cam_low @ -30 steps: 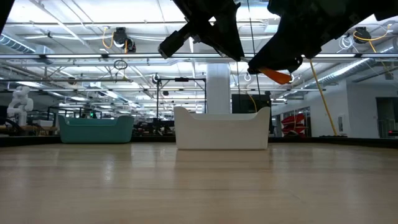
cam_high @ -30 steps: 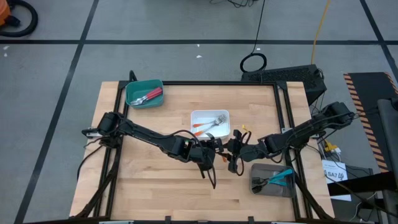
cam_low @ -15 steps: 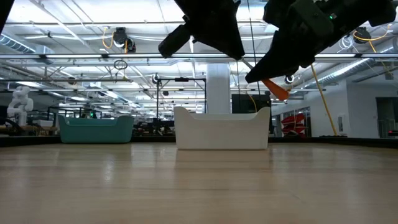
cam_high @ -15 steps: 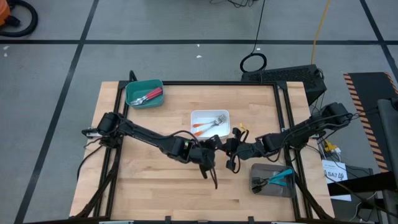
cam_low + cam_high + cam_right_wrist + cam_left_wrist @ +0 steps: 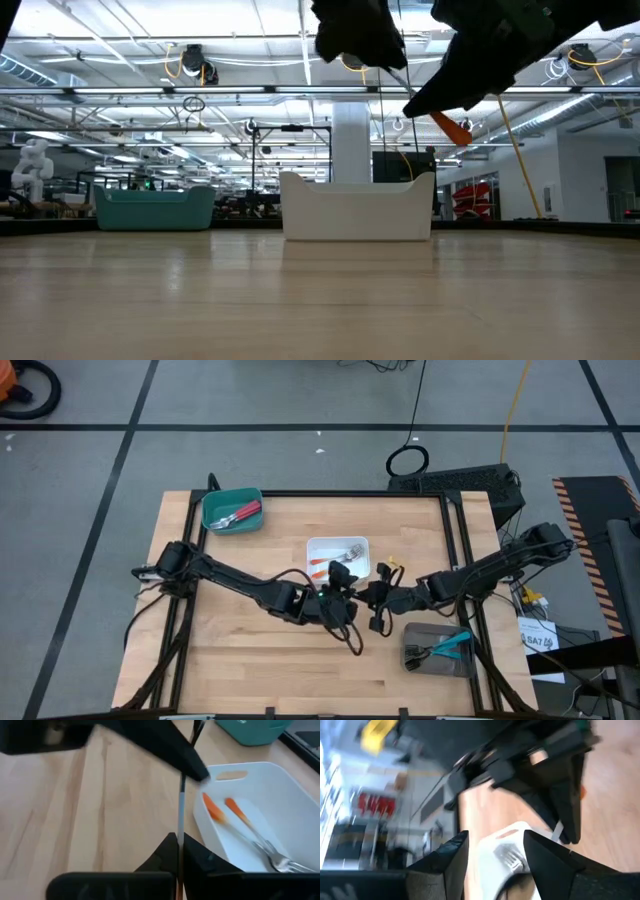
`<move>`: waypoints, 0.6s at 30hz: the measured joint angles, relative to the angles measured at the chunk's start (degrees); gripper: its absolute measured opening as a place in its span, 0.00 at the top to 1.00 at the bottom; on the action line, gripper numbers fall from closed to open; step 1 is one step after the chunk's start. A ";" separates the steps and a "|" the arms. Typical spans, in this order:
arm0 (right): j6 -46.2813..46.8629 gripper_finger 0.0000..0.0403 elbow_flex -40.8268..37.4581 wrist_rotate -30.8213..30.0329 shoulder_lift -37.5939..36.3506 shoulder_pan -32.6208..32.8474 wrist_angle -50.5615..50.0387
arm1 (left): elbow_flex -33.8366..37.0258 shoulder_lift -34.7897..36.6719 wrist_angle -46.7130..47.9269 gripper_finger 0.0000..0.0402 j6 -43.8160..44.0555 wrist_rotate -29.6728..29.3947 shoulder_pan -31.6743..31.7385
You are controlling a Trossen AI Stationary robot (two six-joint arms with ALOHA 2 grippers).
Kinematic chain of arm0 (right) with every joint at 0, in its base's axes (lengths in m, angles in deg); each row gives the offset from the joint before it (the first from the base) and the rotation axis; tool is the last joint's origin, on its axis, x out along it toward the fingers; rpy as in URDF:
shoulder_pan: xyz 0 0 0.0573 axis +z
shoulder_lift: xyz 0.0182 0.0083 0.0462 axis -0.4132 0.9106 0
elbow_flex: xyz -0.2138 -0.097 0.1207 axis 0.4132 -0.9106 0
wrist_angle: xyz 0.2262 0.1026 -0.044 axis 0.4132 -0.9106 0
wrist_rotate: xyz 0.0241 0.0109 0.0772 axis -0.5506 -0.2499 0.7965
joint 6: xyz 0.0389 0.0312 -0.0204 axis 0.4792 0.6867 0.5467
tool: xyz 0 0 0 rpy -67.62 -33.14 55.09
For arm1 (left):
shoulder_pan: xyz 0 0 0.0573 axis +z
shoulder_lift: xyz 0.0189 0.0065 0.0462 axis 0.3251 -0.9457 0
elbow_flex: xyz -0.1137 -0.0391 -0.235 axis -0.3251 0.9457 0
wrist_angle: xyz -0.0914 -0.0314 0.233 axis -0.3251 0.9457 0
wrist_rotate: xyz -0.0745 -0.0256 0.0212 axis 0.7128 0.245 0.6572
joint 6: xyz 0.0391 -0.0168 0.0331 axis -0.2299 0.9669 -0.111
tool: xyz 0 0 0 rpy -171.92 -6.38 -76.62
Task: Sort silverware by color (type)
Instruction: Put the orange fork into the white bin
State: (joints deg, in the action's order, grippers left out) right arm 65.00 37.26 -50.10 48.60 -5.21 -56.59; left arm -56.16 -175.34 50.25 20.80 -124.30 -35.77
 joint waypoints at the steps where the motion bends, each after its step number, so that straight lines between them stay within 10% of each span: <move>1: 0.00 1.00 0.00 -0.09 -0.87 0.00 -1.14 | -0.38 0.00 0.17 0.51 2.66 -2.39 -0.50; 9: 0.27 1.00 -3.13 -0.46 -7.47 0.04 -4.80 | -8.01 0.19 7.14 0.50 17.80 -8.45 -6.10; 18: -2.93 1.00 -13.58 -0.60 -16.63 -0.02 16.27 | -9.04 0.66 16.77 0.50 35.04 -9.37 -8.38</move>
State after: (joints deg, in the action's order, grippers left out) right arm 62.06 23.68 -50.71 31.97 -5.23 -40.32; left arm -65.21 -174.69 67.02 55.85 -133.67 -44.15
